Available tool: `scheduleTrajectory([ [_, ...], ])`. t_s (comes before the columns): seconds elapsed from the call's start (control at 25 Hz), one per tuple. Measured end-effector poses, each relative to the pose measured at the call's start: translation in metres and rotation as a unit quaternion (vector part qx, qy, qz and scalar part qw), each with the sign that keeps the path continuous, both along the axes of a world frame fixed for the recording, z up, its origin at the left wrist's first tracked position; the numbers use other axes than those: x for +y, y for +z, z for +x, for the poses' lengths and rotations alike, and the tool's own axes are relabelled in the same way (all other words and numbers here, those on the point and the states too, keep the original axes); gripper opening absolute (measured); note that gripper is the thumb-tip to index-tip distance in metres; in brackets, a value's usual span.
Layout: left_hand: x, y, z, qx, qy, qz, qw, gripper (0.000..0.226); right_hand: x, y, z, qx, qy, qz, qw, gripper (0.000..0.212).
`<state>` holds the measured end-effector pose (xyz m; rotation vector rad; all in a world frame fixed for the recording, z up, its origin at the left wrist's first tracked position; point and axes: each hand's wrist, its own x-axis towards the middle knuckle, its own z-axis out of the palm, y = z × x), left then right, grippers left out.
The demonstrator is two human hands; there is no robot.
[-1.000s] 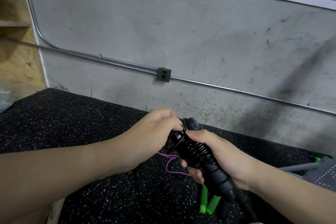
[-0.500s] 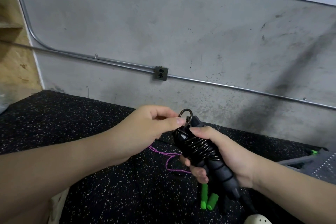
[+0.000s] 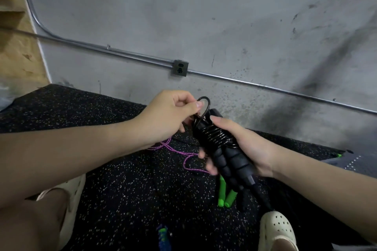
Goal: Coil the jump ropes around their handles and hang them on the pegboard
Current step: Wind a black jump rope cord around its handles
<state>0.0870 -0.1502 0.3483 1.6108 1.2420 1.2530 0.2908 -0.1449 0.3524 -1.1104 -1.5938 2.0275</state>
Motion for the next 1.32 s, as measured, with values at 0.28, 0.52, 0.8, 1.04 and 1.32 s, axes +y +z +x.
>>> scheduleTrajectory([
  [0.28, 0.016, 0.017, 0.019, 0.034, 0.011, -0.004, 0.999, 0.024, -0.002, 0.003, 0.008, -0.086, -0.044, 0.240, 0.966, 0.050],
  [0.52, 0.006, -0.019, 0.019, 0.053, -0.021, -0.133, 0.989, 0.017, -0.019, -0.036, 0.021, -0.140, -0.052, 0.230, 0.962, 0.041],
  [0.8, -0.022, -0.105, 0.044, -0.101, -0.034, -0.333, 0.937, 0.021, -0.007, -0.100, 0.026, -0.169, -0.063, 0.172, 0.968, 0.037],
  [1.04, -0.019, -0.178, 0.025, -0.038, -0.045, -0.381, 0.923, 0.021, 0.006, -0.173, 0.028, -0.209, -0.059, 0.085, 0.972, 0.043],
  [1.32, -0.044, -0.263, -0.010, -0.066, -0.042, -0.457, 0.886, 0.016, -0.017, -0.258, 0.005, -0.245, 0.038, 0.127, 0.961, 0.034],
])
